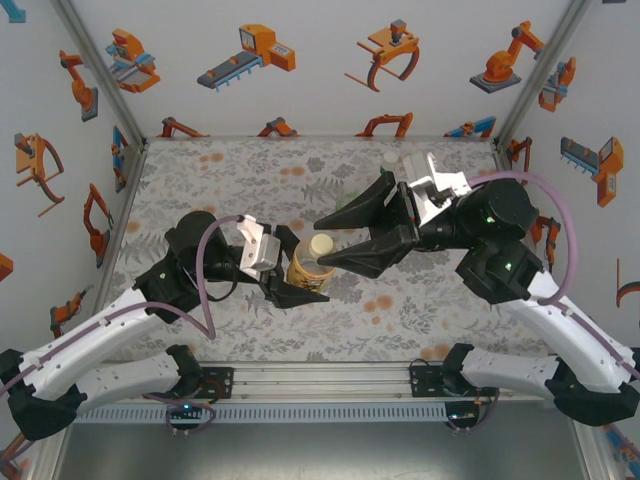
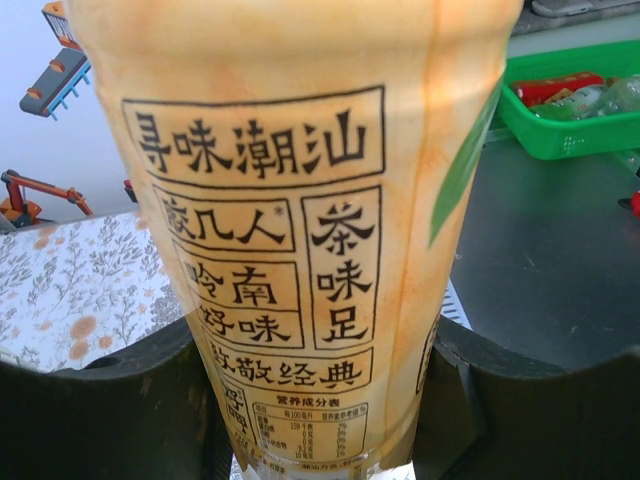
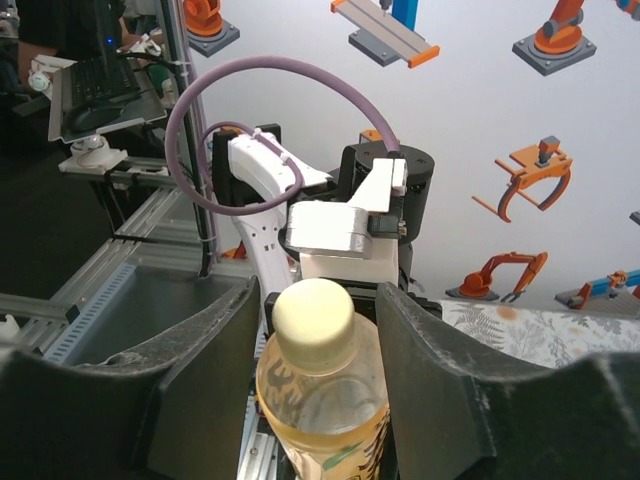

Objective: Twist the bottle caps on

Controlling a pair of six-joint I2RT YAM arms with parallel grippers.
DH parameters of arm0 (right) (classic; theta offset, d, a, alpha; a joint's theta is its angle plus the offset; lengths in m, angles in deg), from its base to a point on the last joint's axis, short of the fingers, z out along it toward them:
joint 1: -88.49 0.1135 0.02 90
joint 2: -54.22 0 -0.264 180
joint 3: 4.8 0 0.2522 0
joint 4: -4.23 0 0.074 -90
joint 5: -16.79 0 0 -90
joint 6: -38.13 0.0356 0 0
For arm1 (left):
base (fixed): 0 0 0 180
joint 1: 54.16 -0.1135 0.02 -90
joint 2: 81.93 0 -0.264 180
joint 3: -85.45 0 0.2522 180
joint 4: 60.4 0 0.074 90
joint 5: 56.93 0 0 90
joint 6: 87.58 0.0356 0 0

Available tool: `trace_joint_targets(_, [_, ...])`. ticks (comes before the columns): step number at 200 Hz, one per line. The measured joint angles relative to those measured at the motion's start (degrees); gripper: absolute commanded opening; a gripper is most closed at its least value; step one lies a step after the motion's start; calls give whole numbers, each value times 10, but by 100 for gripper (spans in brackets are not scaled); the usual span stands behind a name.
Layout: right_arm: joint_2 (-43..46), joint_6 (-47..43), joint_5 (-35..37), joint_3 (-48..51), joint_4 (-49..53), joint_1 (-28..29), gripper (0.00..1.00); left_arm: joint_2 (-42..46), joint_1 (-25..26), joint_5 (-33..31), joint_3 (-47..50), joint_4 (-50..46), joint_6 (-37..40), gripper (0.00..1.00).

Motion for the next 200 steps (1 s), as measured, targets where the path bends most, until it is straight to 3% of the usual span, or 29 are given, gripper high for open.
trace_joint_targets(18, [-6,3,-3,0,0,0,44,0,1,0,0,0,0,5])
trace_joint_targets(50, [-7,4,-11,-1,0,0,29,0,1,0,-1,0,-4,5])
trace_joint_targets(71, [-7,2,-10,-2,0,0,16,0,1,-1,-2,-1,-6,5])
trace_joint_targets(87, [-7,-1,-2,-2,3,0,0,0,1,-6,-3,-3,-6,5])
trace_joint_targets(141, [-7,-22,97,-27,67,0,0,2,1,-103,-17,-34,4,1])
trace_joint_targets(200, [-38,-2,293,-36,125,30,0,-32,-3,-236,-17,-50,10,0])
